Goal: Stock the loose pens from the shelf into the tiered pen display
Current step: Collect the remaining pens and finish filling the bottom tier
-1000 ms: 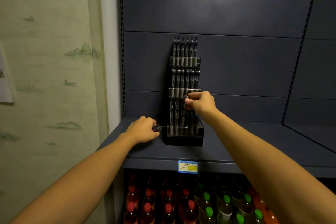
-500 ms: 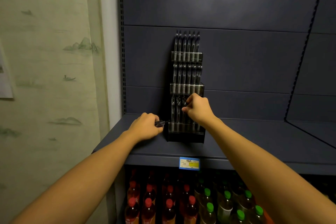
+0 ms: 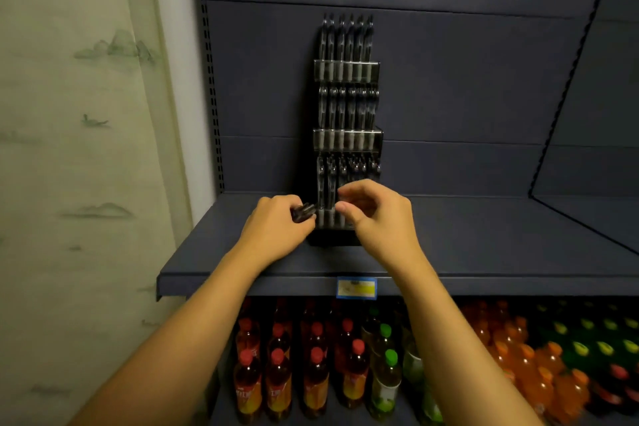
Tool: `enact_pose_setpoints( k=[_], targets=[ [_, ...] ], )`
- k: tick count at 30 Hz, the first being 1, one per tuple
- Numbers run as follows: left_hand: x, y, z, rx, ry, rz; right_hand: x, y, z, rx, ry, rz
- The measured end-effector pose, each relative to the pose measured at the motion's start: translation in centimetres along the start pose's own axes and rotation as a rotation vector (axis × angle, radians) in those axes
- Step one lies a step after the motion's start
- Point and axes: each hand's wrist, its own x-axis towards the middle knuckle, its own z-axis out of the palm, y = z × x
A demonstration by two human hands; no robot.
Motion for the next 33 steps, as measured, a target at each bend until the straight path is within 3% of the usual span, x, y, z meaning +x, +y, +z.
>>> enact_pose_setpoints(
  k=[11, 33],
  targets=[
    [-1.7, 1.3, 1.1, -0.119, -0.004, 0.056, -2.9, 1.1, 1.9, 0.275, -0.048, 0.13],
    [0.9, 2.5, 5.8, -0.088, 0.091, 0.117, 1.0, 7.5, 1.4, 0.681, -0.082, 0.08]
  ],
)
